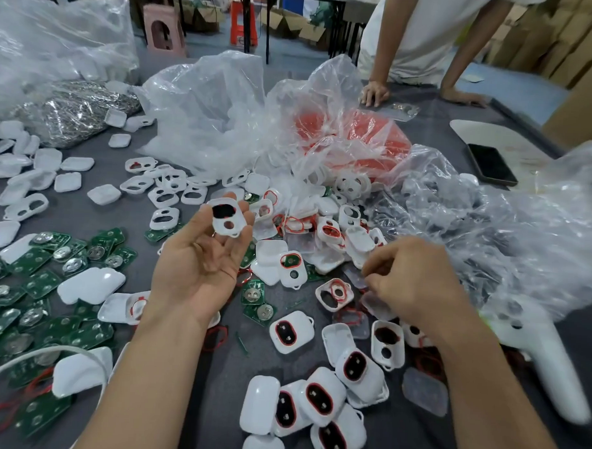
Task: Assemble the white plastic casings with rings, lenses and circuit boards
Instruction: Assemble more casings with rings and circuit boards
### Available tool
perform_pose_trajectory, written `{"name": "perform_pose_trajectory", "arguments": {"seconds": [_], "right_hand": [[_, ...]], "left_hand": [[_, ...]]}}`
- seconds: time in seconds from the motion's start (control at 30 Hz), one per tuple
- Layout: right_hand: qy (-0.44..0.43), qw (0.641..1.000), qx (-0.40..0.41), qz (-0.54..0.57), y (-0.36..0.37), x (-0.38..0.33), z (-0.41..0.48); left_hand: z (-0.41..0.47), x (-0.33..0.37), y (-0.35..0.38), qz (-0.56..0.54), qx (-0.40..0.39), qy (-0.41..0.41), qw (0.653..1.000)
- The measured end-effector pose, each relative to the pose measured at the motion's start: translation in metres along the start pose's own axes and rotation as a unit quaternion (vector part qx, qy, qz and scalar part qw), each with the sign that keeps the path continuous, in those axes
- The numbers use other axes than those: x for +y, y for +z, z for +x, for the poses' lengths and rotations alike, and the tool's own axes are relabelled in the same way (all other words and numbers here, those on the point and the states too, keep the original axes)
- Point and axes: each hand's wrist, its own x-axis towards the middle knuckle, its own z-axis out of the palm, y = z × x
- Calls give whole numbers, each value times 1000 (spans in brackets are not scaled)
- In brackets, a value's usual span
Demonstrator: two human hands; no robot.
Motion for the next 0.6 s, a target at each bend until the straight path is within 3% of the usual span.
{"name": "perform_pose_trajectory", "arguments": {"seconds": [0.13,0.2,0.3,0.4,0.47,0.53,0.6], "right_hand": [[16,998,-55,-25,-13,10,-8],[3,999,-45,-26,-16,15,-10],[-10,999,34,-16,-30,26,-5],[-43,982,181,19,-53,31,8],[-4,973,232,15,-68,38,33],[88,981,169,-36,-77,50,63],[130,980,21,-148,-73,58,82]], "left_hand": [[0,-10,4,80,-17,2,997],[-1,-16,6,123,-26,-7,992],[-1,-25,8,168,-46,-30,984],[-1,-31,10,188,-44,-45,980],[0,-33,12,201,-43,-48,977],[-1,-32,12,209,-43,-47,976],[0,-32,11,200,-33,-51,978]]}}
